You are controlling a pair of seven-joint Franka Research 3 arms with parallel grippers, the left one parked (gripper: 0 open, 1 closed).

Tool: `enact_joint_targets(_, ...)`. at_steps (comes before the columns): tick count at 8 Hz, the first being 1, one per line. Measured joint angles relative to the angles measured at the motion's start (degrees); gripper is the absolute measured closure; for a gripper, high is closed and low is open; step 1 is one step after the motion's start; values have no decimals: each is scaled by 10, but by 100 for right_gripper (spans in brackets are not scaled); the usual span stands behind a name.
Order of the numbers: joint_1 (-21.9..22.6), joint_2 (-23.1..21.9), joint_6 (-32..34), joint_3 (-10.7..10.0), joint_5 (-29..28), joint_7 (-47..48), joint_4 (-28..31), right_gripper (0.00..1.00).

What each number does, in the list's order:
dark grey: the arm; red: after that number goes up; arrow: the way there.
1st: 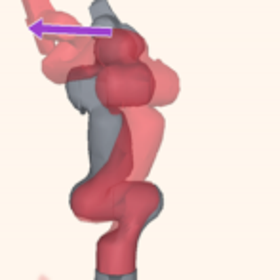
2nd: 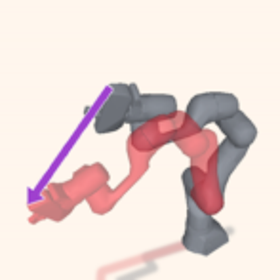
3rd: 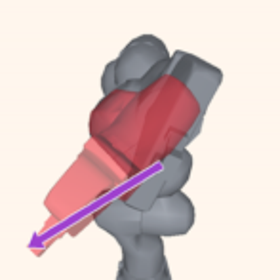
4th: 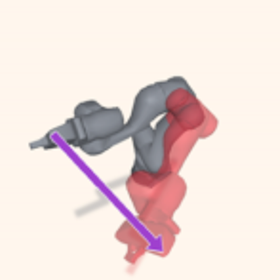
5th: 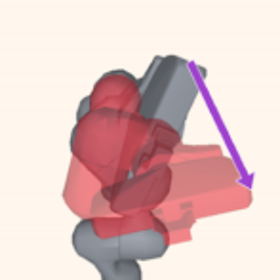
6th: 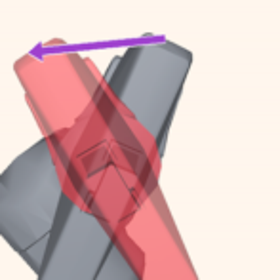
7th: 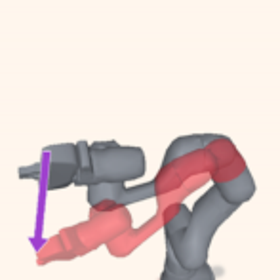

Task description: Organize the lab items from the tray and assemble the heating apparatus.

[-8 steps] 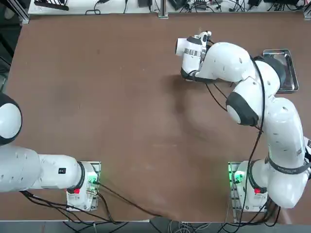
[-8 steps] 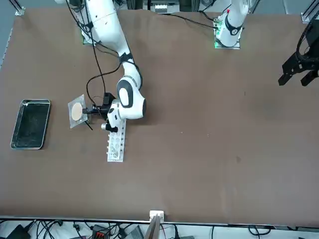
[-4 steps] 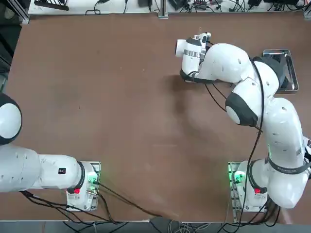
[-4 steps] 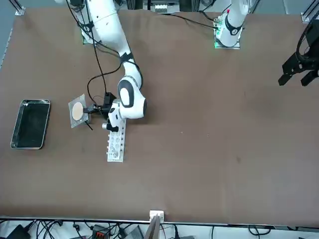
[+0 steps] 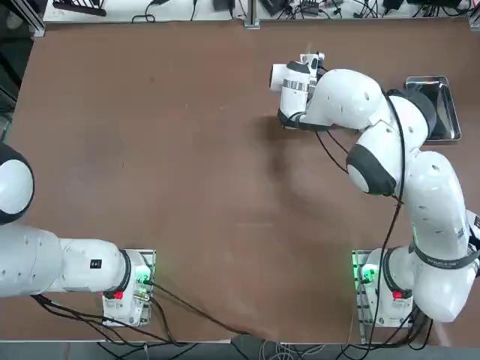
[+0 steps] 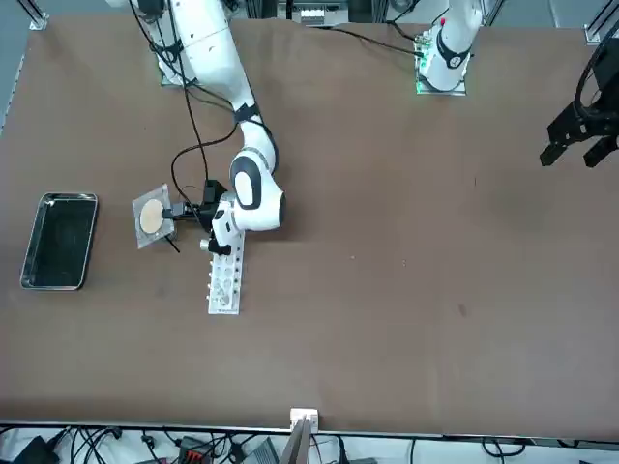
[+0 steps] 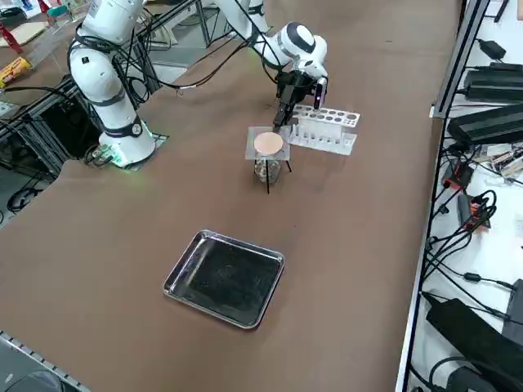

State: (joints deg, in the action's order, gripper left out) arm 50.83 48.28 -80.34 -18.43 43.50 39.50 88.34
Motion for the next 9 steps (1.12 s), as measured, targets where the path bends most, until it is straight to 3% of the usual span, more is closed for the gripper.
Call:
enact_joint_targets(1, 0, 0, 0, 0, 0, 0, 0, 60)
enact_joint_targets(3, -2, 0, 0, -1, 0, 0, 0, 27)
enact_joint_targets(4, -3, 0, 0, -2, 0, 0, 0, 26)
enact_joint_targets(5, -4, 0, 0, -3, 0, 0, 0, 15)
enact_joint_targets(7, -4, 0, 0, -3, 0, 0, 0, 4)
enact_joint_targets(9, -5, 0, 0, -3, 0, 0, 0, 1)
